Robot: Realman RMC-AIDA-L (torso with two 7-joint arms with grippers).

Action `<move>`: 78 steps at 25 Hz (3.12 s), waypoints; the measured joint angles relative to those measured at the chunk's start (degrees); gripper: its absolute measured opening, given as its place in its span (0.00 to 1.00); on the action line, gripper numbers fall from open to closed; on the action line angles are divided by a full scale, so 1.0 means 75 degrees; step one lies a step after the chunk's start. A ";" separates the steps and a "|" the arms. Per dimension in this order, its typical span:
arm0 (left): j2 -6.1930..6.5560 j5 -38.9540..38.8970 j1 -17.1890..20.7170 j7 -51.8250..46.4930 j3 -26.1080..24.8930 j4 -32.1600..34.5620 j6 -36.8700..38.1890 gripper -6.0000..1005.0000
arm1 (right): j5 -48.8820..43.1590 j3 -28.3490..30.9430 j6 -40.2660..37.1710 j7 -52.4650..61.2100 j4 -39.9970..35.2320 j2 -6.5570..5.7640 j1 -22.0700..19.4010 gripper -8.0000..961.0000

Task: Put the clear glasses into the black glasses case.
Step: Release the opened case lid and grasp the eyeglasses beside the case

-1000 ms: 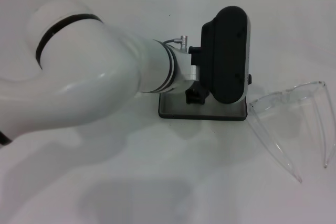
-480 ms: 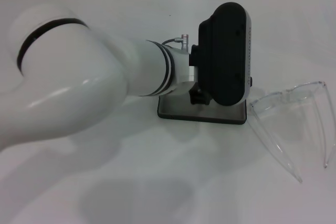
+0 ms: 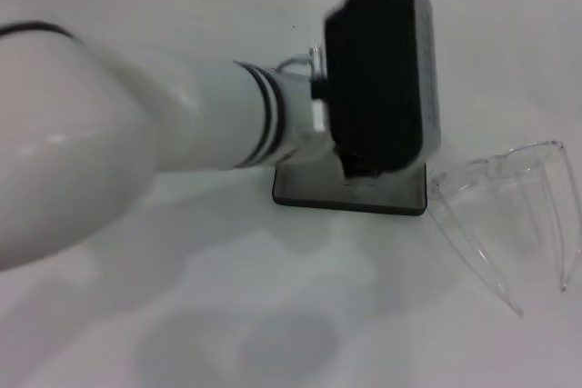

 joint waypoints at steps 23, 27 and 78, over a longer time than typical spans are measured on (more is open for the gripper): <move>0.0067 -1.0436 0.2187 0.4159 -0.5741 -0.2497 0.2850 0.20 | -0.6017 -0.5047 0.1894 0.4182 -0.4089 -0.1310 0.3690 0.75; 0.0072 -1.1002 0.1821 0.5568 -0.6669 -0.4513 0.4385 0.10 | -0.7242 -0.5945 0.1888 0.4417 -0.4248 -0.1135 0.4508 0.75; 0.0041 -1.1517 0.1794 0.8108 -0.7106 -0.7232 0.5390 0.11 | -0.9181 -0.9314 0.4211 0.4639 -0.3835 0.0354 0.5564 0.23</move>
